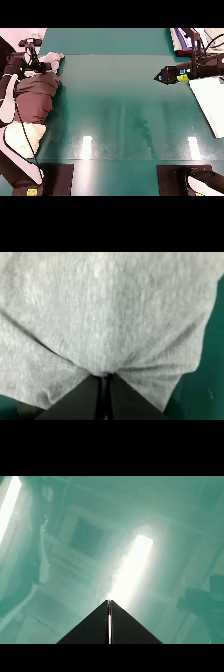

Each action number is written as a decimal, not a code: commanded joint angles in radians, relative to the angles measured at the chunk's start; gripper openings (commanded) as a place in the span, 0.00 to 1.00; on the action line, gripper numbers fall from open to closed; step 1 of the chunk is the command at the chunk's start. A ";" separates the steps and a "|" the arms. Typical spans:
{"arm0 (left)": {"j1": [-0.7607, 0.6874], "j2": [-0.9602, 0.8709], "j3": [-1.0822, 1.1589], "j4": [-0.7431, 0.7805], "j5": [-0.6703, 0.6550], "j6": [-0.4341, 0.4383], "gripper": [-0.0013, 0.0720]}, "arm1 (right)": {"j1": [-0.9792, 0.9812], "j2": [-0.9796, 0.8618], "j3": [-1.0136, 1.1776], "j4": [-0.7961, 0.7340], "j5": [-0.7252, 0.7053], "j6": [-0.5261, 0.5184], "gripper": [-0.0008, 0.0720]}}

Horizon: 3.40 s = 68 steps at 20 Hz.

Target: Fold the shirts.

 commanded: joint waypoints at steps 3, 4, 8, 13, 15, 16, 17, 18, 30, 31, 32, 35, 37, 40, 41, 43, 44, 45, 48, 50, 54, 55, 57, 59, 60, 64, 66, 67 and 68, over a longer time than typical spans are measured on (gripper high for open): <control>-0.011 0.146 0.203 -0.030 -0.094 0.010 0.05 | 0.000 0.000 0.114 -0.012 -0.012 0.000 0.03; -0.021 0.210 0.239 -0.048 -0.107 0.012 0.05 | -0.007 0.000 0.164 -0.014 -0.011 0.000 0.03; -0.135 0.533 0.259 -0.109 -0.200 0.144 0.05 | -0.044 0.000 0.373 -0.103 -0.008 0.000 0.03; -0.417 0.687 0.248 -0.165 -0.500 0.212 0.05 | -0.131 0.000 0.504 -0.113 0.010 0.000 0.03; -0.549 0.684 0.157 -0.180 -0.535 0.212 0.05 | -0.151 0.000 0.522 -0.112 0.051 0.000 0.03; -0.615 0.674 0.089 -0.183 -0.526 0.213 0.05 | -0.155 0.000 0.523 -0.113 0.072 0.000 0.03; -0.668 0.662 0.026 -0.193 -0.507 0.213 0.05 | -0.155 0.000 0.523 -0.113 0.092 0.000 0.03; -0.712 0.647 -0.037 -0.216 -0.477 0.213 0.32 | -0.155 0.000 0.523 -0.113 0.113 0.000 0.03; -0.425 0.316 -0.228 -0.539 -0.369 0.116 0.79 | -0.154 0.000 0.523 -0.104 0.257 0.000 0.03; -0.413 0.261 -0.229 -0.575 -0.389 0.116 0.79 | -0.154 0.000 0.523 -0.104 0.267 0.000 0.03; -0.407 0.208 -0.231 -0.584 -0.417 0.115 0.79 | -0.154 0.000 0.523 -0.104 0.279 0.001 0.03; -0.412 0.119 -0.235 -0.600 -0.520 0.138 0.79 | -0.154 0.000 0.523 -0.105 0.287 0.001 0.03; -0.413 0.116 -0.256 -0.626 -0.542 0.169 0.79 | -0.154 0.000 0.523 -0.105 0.286 0.001 0.03; -0.435 0.116 -0.318 -0.625 -0.542 0.171 0.79 | -0.154 0.000 0.506 -0.105 0.286 0.001 0.03; -0.448 0.116 -0.337 -0.624 -0.536 0.186 0.79 | -0.154 0.000 0.488 -0.105 0.285 0.001 0.03; -0.476 0.116 -0.348 -0.625 -0.529 0.195 0.56 | -0.154 0.000 0.447 -0.105 0.285 0.001 0.03; -0.484 0.119 -0.348 -0.631 -0.521 0.195 0.53 | -0.154 0.000 0.427 -0.105 0.285 0.001 0.03; -0.490 0.120 -0.348 -0.634 -0.512 0.195 0.53 | -0.154 0.001 0.407 -0.105 0.286 0.001 0.03; -0.490 0.120 -0.348 -0.635 -0.516 0.198 0.19 | -0.154 0.001 0.339 -0.105 0.295 0.001 0.03; -0.490 0.120 -0.345 -0.636 -0.518 0.220 0.05 | -0.154 0.010 0.275 -0.105 0.296 0.001 0.03; -0.468 0.186 -0.311 -0.565 -0.505 0.224 0.05 | -0.154 0.076 0.016 -0.113 0.297 0.007 0.03; -0.459 0.213 -0.305 -0.534 -0.502 0.223 0.05 | -0.154 0.090 -0.073 -0.113 0.295 0.030 0.22; -0.444 0.252 -0.304 -0.506 -0.503 0.224 0.05 | -0.141 0.102 -0.284 -0.107 0.267 0.065 0.79; -0.439 0.264 -0.306 -0.486 -0.509 0.223 0.05 | -0.097 0.089 -0.504 -0.060 0.153 0.065 0.67; -0.439 0.263 -0.307 -0.485 -0.509 0.221 0.05 | -0.070 0.069 -0.591 0.011 0.080 0.060 0.62; -0.439 0.263 -0.308 -0.485 -0.496 0.220 0.05 | 0.106 -0.076 -0.729 0.314 -0.171 -0.032 0.60; -0.439 0.263 -0.307 -0.485 -0.496 0.220 0.05 | 0.198 -0.157 -0.687 0.342 -0.237 -0.039 0.60; -0.439 0.263 -0.308 -0.484 -0.496 0.220 0.05 | 0.238 -0.198 -0.649 0.340 -0.250 -0.039 0.60; -0.439 0.263 -0.307 -0.478 -0.496 0.220 0.05 | 0.267 -0.232 -0.610 0.339 -0.256 -0.039 0.58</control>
